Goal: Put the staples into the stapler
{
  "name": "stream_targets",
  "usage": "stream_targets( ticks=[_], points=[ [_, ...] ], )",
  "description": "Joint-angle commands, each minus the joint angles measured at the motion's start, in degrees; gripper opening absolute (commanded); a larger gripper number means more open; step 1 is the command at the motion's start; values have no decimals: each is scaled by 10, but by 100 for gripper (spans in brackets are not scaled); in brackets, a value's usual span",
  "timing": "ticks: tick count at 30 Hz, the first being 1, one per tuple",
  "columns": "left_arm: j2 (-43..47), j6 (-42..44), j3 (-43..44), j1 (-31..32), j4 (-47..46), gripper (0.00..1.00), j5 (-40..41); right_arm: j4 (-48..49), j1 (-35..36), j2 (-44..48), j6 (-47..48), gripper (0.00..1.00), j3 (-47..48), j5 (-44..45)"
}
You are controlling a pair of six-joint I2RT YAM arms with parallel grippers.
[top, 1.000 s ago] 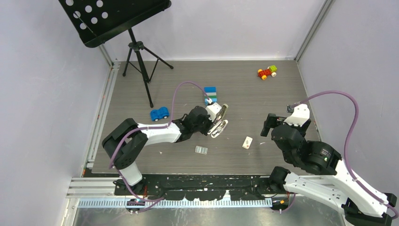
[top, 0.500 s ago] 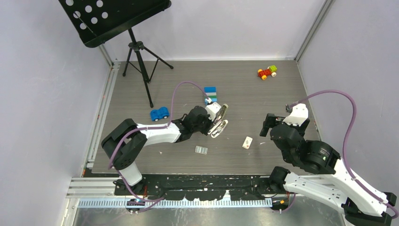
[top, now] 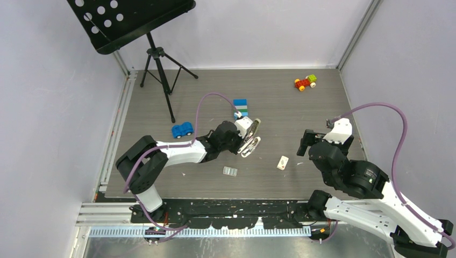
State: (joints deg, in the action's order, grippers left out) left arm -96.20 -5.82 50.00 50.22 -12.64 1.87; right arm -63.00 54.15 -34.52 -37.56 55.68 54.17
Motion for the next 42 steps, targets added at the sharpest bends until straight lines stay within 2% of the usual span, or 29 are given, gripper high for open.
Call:
stream_targets(
  ticks=[1, 27, 37, 42],
  points=[
    [-2, -7, 6, -1, -31, 0, -2, 14, -2, -6, 5, 100, 3, 5],
    [-17, -8, 2, -1, -34, 1, 4, 16, -2, -13, 7, 100, 2, 0],
    [-16, -6, 4, -1, -11, 12, 2, 17, -2, -14, 8, 100, 2, -3],
    [-17, 0, 12, 0, 9, 14, 3, 18, -2, -16, 8, 100, 2, -4]
  ],
)
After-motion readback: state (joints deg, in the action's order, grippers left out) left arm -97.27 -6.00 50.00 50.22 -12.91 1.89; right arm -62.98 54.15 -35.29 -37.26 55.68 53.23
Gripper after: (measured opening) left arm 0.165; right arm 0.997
